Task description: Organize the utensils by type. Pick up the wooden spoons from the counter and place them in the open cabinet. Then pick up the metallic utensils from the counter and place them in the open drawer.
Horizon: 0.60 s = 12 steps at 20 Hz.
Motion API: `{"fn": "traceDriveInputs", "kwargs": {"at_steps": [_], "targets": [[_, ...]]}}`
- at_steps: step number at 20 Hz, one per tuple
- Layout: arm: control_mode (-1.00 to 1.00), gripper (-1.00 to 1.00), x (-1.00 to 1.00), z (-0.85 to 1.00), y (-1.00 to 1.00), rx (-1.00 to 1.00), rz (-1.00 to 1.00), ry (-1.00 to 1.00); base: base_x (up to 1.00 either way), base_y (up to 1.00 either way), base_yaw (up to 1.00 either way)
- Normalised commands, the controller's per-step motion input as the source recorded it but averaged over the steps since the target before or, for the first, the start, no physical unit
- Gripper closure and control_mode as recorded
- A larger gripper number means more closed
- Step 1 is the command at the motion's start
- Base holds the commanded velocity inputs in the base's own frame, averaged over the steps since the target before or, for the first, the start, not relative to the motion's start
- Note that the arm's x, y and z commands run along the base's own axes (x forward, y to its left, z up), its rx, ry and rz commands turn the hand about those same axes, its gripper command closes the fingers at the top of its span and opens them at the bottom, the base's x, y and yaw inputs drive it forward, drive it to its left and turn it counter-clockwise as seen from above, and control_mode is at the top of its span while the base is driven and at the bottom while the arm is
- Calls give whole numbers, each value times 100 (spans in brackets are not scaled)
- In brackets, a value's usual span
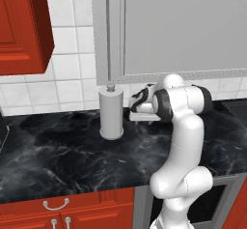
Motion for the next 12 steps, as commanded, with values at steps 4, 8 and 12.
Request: {"fn": "traceDriveInputs", "kwargs": {"at_steps": [4, 8, 12], "targets": [[-100, -100, -26, -10, -45, 0, 0, 0, 0, 0, 0], [-100, -100, -26, -7, -45, 0, 0, 0, 0, 0, 0], [-100, -100, -32, -10, -33, 0, 0, -1, 0, 0, 0]]}}
